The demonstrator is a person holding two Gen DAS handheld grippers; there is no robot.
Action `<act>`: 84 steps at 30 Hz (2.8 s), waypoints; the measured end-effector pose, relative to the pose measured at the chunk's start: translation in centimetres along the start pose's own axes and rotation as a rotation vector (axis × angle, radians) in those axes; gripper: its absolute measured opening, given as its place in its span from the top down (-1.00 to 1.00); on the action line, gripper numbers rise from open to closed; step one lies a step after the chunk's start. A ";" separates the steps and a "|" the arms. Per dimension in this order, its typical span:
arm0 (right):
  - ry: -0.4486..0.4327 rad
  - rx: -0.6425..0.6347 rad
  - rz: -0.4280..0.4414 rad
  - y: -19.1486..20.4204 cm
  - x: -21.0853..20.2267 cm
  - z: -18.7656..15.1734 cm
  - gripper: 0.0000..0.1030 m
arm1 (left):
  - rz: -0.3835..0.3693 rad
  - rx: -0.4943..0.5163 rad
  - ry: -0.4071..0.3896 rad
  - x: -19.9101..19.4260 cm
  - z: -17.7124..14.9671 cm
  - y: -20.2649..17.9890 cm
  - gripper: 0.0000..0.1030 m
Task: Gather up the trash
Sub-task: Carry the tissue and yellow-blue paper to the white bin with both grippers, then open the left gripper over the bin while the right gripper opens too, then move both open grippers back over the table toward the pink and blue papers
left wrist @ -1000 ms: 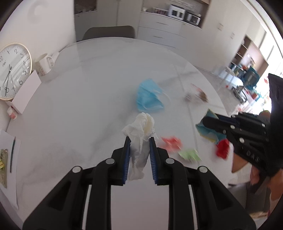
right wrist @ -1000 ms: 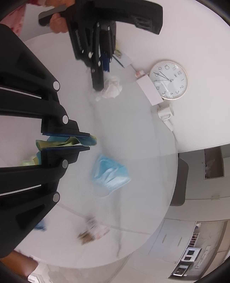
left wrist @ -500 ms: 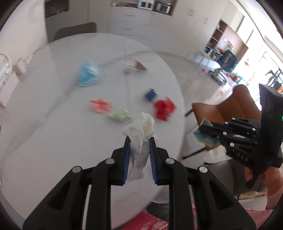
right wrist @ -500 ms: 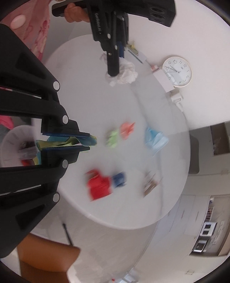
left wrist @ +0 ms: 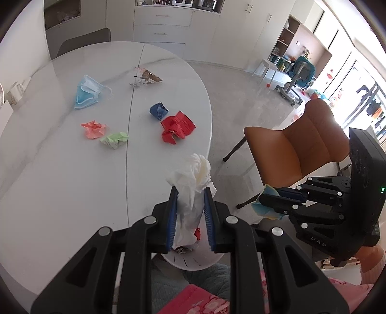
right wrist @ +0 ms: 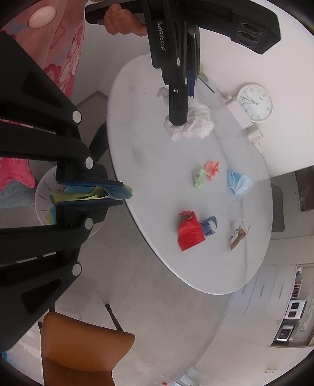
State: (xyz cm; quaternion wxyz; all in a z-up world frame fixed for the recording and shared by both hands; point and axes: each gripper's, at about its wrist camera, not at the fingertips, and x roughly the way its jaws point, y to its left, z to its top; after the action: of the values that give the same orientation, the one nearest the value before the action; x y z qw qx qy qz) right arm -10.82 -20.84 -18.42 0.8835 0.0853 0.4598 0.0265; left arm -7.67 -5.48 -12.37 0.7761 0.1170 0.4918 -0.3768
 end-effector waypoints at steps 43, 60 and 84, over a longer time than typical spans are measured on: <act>0.017 0.210 -0.162 -7.6 -0.5 -3.8 -0.69 | -0.047 0.180 0.290 8.3 -5.7 -5.7 -0.29; -0.092 0.244 -0.204 -7.1 -2.8 -0.1 -0.95 | 0.191 0.002 -0.014 0.0 0.2 0.6 -0.85; -0.118 0.221 -0.202 -2.2 4.4 13.5 -0.95 | 0.327 -0.163 -0.112 -0.6 10.7 16.8 -0.85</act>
State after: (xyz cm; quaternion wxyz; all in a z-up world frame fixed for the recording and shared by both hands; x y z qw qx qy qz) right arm 2.70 -24.20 -14.74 0.8925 0.1367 0.4133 -0.1181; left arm 11.16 0.51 -9.81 0.8602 0.1110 0.4510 -0.2106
